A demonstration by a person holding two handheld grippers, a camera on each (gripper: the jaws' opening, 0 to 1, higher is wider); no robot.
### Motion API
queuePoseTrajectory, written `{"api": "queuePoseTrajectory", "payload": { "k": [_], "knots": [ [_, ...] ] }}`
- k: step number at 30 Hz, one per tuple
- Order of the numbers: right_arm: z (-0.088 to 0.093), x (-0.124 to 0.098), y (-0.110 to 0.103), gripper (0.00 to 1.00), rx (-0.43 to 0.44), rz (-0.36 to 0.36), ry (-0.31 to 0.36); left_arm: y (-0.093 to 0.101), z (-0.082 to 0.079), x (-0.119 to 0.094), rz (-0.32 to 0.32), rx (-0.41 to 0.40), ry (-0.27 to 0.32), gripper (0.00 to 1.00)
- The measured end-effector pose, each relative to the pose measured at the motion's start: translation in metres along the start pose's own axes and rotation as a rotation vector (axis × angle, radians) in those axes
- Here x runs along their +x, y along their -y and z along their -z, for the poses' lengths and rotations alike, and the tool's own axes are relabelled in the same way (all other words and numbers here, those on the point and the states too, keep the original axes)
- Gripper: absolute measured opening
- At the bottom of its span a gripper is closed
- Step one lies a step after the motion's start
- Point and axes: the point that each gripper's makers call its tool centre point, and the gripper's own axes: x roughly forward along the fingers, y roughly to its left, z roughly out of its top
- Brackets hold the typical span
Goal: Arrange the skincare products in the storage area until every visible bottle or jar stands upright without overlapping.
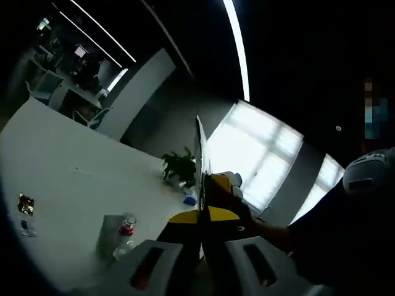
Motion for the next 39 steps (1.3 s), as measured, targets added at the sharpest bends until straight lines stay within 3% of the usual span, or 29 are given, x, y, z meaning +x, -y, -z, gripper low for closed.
{"api": "queuePoseTrajectory", "payload": {
  "k": [4, 8, 9, 12, 15, 20, 22, 24, 31, 39],
  "knots": [
    [0.003, 0.002, 0.005, 0.03, -0.237, 0.032, -0.018, -0.002, 0.001, -0.005, 0.001, -0.026, 0.026, 0.00],
    [0.012, 0.006, 0.006, 0.12, -0.279, 0.035, -0.053, -0.006, 0.001, -0.011, 0.002, -0.066, 0.063, 0.00],
    [0.014, 0.006, 0.007, 0.17, -0.282, 0.035, -0.057, -0.008, 0.001, -0.013, 0.001, -0.070, 0.073, 0.00],
    [0.022, 0.009, 0.011, 0.53, -0.286, 0.054, -0.076, -0.008, -0.004, -0.018, 0.007, -0.104, 0.121, 0.00],
    [0.029, 0.008, 0.018, 0.76, -0.320, 0.088, -0.106, -0.010, -0.004, -0.021, 0.004, -0.154, 0.163, 0.00],
    [0.039, -0.002, 0.018, 0.88, -0.422, 0.104, -0.119, -0.027, 0.005, -0.027, -0.053, -0.185, 0.153, 0.00],
    [0.040, -0.008, 0.020, 0.99, -0.474, 0.123, -0.115, -0.035, 0.009, -0.031, -0.067, -0.201, 0.150, 0.00],
    [0.042, -0.016, 0.025, 0.99, -0.526, 0.147, -0.132, -0.043, 0.014, -0.033, -0.087, -0.211, 0.143, 0.00],
    [0.044, -0.050, 0.041, 0.99, -0.523, 0.237, -0.139, -0.071, 0.031, -0.036, -0.147, -0.237, 0.107, 0.00],
    [0.049, -0.090, 0.060, 0.99, -0.586, 0.352, -0.151, -0.102, 0.046, -0.040, -0.192, -0.258, 0.080, 0.00]
  ]
}}
